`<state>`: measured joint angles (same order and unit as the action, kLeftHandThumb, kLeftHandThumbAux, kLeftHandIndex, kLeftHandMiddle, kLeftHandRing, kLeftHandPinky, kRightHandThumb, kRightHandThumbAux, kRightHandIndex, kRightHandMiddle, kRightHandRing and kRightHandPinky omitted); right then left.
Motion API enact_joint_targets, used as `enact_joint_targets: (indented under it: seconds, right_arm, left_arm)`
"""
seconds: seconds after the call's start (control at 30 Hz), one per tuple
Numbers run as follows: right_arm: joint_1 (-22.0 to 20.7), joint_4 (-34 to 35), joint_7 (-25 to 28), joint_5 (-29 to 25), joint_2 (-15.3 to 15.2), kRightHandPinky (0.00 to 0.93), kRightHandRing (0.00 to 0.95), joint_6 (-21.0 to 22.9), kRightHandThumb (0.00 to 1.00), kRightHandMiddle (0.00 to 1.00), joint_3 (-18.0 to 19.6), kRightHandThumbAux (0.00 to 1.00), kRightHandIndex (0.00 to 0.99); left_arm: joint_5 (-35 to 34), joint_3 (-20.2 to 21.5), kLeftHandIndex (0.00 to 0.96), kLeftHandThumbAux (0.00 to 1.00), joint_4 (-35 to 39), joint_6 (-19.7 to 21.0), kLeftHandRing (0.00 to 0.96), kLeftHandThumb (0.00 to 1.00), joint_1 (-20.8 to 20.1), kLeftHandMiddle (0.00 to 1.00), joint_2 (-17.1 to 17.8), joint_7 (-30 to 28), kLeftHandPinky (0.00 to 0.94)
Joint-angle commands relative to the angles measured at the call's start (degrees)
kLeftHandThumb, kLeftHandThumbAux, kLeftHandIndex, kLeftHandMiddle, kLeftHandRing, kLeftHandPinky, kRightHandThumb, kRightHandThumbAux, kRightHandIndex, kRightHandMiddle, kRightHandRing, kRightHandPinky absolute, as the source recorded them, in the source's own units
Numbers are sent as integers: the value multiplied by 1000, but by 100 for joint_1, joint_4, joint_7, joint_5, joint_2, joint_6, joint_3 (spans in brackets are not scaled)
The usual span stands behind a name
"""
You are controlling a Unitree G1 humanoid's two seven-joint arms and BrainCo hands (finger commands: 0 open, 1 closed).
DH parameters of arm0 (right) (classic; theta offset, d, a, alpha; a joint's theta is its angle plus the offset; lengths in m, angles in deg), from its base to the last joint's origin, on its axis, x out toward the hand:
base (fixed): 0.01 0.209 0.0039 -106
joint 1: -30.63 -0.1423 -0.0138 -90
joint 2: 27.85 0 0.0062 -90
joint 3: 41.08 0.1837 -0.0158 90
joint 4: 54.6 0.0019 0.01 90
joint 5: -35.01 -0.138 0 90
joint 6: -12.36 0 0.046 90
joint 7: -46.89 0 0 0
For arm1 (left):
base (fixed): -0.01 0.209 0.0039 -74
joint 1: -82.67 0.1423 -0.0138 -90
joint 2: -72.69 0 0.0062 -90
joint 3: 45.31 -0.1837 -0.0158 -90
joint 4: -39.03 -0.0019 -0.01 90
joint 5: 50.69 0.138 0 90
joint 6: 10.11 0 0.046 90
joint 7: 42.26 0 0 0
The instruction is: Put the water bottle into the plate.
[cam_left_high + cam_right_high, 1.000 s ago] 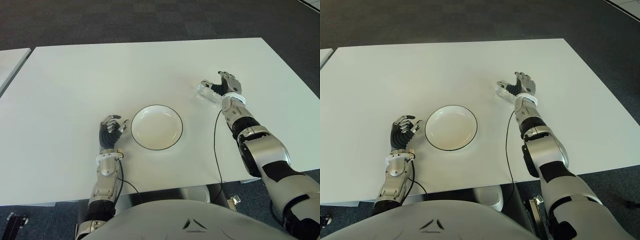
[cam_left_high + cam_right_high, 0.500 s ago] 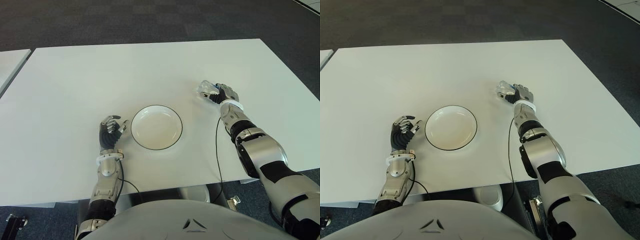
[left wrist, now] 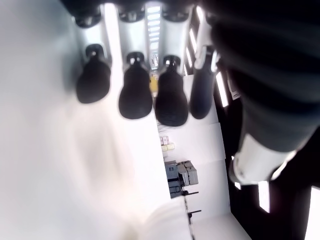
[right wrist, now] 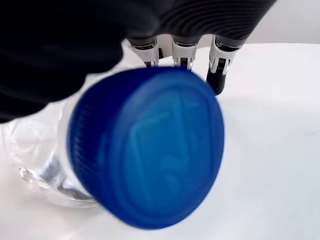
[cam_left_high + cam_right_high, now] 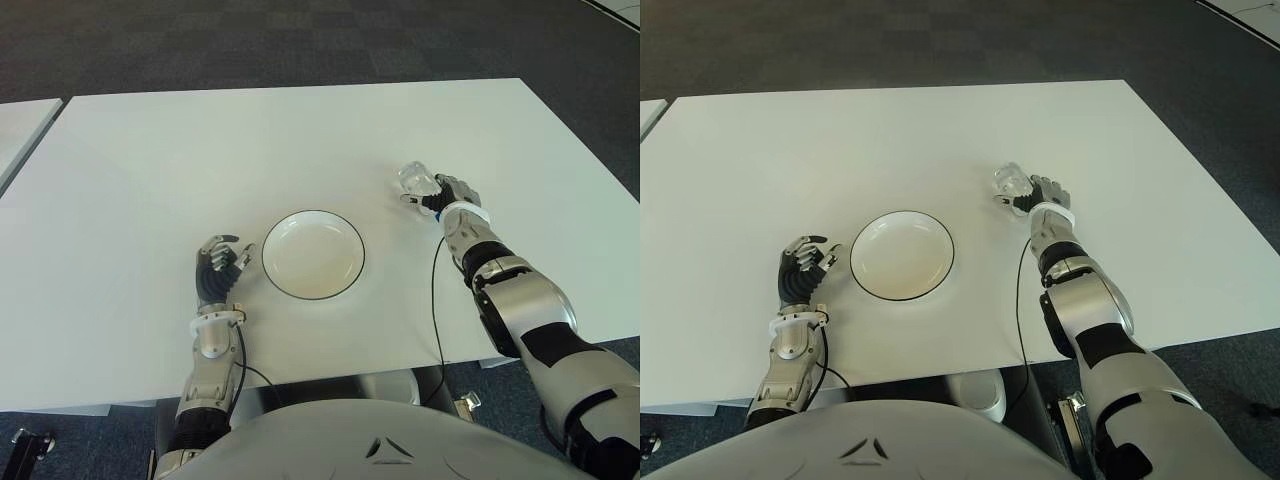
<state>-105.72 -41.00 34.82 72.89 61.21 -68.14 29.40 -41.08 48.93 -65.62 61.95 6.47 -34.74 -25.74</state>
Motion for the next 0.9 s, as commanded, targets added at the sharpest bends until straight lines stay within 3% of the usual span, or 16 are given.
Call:
enact_joint_targets:
  seconds: [0.03, 0.27, 0.33, 0.37, 0.43, 0.57, 0.63, 0.9]
  right_arm:
    - [430, -304, 516, 30, 173, 0, 0, 352, 548, 0, -193, 392, 0]
    - [393, -310, 659, -5, 152, 2, 0, 496, 499, 0, -275, 474, 22]
    - [391, -304, 626, -73, 154, 22, 0, 530, 497, 1, -214, 503, 100]
    - [390, -301, 607, -111, 155, 63, 23, 545, 510, 44, -177, 533, 205]
    - [410, -296, 549, -231, 156, 100, 45, 547, 522, 82, -55, 559, 297]
    - [533, -279, 209, -685, 182, 399, 339, 377, 667, 365, 450, 682, 404]
    - [498, -254, 54, -809, 244, 477, 428, 391, 685, 458, 567, 699, 419]
    - [316, -156, -542, -1237, 284, 704, 662, 402, 699, 674, 1037, 722, 435]
  left_arm:
    - [-43, 24, 436, 715, -171, 279, 756, 708, 144, 755, -28, -2, 733]
    - [-31, 4, 435, 716, -74, 316, 751, 709, 189, 749, -26, -17, 730]
    - [-32, 1, 436, 715, -48, 327, 752, 709, 202, 750, -30, -14, 736]
    - [-32, 0, 436, 715, -37, 333, 755, 709, 207, 753, -32, -11, 743]
    - [-35, 3, 436, 715, -20, 346, 758, 709, 211, 755, -30, -10, 750]
    - [-36, 17, 436, 715, -23, 357, 763, 709, 200, 762, -9, -9, 749]
    - [-34, 20, 436, 715, -30, 350, 762, 709, 196, 762, -4, -3, 742]
    - [-10, 11, 436, 714, -57, 309, 755, 709, 184, 756, 17, -4, 732]
